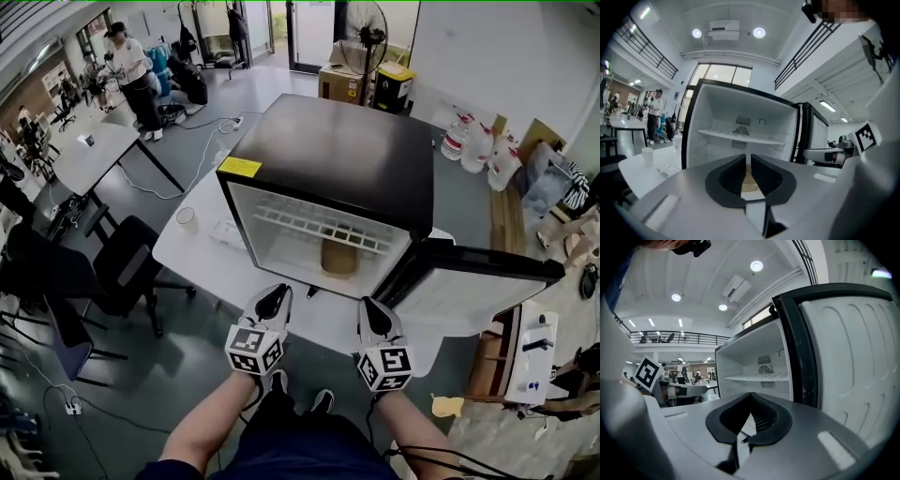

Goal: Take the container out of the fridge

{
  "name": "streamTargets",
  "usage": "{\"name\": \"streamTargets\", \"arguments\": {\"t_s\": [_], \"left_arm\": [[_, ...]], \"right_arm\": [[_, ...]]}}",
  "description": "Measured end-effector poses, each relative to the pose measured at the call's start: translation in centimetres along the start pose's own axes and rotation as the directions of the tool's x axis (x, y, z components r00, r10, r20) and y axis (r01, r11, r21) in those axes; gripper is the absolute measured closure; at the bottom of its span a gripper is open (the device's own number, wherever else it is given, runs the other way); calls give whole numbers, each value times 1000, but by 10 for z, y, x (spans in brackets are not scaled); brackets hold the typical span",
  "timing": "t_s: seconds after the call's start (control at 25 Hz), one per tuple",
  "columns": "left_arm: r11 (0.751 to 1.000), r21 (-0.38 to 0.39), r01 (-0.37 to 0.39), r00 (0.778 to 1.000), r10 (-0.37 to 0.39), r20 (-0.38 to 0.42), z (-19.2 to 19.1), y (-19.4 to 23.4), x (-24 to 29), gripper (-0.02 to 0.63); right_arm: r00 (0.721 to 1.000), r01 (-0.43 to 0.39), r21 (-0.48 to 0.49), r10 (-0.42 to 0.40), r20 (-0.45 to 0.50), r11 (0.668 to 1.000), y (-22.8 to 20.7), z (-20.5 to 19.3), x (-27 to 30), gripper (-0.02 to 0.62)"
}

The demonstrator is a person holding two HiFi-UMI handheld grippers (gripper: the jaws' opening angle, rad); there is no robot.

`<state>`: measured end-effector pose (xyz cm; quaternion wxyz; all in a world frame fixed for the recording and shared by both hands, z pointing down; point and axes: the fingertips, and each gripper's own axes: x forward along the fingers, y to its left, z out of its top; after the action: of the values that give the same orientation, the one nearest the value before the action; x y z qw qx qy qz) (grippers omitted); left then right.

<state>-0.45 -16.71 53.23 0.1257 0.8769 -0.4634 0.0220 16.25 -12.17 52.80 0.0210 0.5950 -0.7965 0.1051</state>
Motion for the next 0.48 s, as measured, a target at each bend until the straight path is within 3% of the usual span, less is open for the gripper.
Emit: {"name": "streamTargets", "arguments": {"t_s": [0.12, 0.32, 0.4, 0.48], "left_arm": [[998, -41, 42, 995, -45, -93, -22, 9, 27, 601], [994, -8, 113, 969, -112, -220, -55, 27, 79, 601], [981, -115, 155, 945, -181, -271, -72, 28, 101, 600], [944, -279, 178, 914, -263, -308, -87, 28, 122, 600]], "right_arm": [[999, 34, 14, -34, -25, 999, -4, -7, 11, 589], [994, 96, 14, -95, -53, 995, -5, -17, 26, 588], [991, 123, 15, -122, -62, 992, -6, -20, 29, 589], [987, 150, 16, -148, -69, 989, -8, -23, 30, 589]]}}
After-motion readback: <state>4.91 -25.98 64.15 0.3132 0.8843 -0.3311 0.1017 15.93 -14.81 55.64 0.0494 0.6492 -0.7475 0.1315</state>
